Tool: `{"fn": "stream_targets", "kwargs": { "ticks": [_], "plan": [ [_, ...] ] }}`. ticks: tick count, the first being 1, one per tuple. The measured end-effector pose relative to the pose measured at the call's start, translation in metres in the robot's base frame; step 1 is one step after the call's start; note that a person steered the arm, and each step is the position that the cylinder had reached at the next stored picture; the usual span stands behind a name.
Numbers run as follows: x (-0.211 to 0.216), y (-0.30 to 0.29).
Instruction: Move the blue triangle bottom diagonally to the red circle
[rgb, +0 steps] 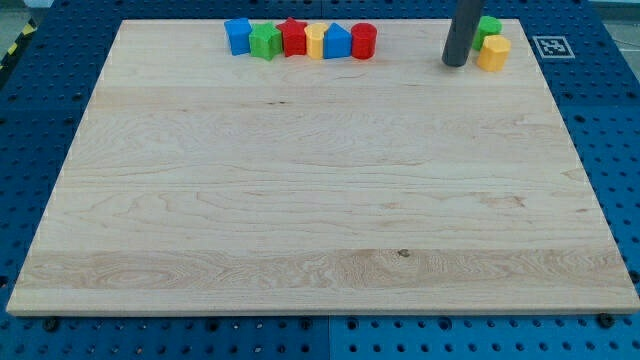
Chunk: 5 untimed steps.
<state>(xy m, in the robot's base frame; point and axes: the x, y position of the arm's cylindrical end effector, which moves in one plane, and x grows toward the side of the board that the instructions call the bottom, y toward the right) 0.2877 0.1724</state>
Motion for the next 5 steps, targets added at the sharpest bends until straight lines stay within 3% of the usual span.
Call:
{"fn": "stream_targets", "kwargs": {
  "ticks": [2,4,5],
  "plan": [
    [-0.077,-0.077],
    [-0.075,-0.183],
    [-0.053,-0.174]
  ]
}}
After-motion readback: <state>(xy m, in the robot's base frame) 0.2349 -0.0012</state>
